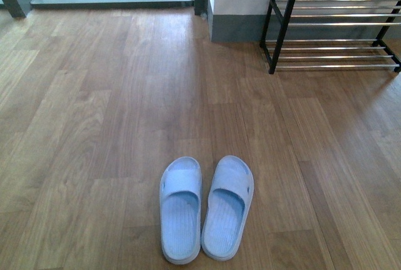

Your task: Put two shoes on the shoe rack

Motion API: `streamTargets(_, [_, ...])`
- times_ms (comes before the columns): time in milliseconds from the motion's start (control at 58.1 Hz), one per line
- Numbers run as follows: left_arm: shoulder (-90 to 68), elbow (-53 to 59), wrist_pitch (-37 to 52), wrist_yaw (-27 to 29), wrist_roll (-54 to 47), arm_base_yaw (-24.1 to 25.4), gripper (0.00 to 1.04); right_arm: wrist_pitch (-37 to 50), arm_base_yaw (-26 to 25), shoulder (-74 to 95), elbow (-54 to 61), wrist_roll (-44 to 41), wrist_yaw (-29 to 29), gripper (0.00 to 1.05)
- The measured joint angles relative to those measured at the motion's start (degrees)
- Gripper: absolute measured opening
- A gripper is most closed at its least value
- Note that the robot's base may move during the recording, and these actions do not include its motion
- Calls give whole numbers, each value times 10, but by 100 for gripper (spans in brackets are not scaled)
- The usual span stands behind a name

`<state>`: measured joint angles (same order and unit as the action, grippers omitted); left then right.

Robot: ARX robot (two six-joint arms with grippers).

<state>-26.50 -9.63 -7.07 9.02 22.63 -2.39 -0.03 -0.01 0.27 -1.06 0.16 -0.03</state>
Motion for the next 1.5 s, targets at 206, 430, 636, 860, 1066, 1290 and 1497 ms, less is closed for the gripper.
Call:
streamTargets(206, [-531,-160,149,-32,53,-28,95,0,0,0,0,0,0,95])
streamTargets(430, [-843,-285,163,-40,-76,-89,95,0,0,0,0,0,0,95])
streamTargets(636, [-989,-377,216,-14,-211,-130,95,0,0,0,0,0,0,95])
streamTargets(860, [-1128,-506,238,-22,-323,-173,95,0,0,0,0,0,0,95])
streamTargets(1066, [-1217,-592,218,-76,-341,-190,95,0,0,0,0,0,0,95])
streamTargets(1290, [-1314,-691,217,-104,-392,-211,95,0,0,0,0,0,0,95])
streamTargets(1497, [-1374,-749,233,-75,-419,-208,95,0,0,0,0,0,0,95])
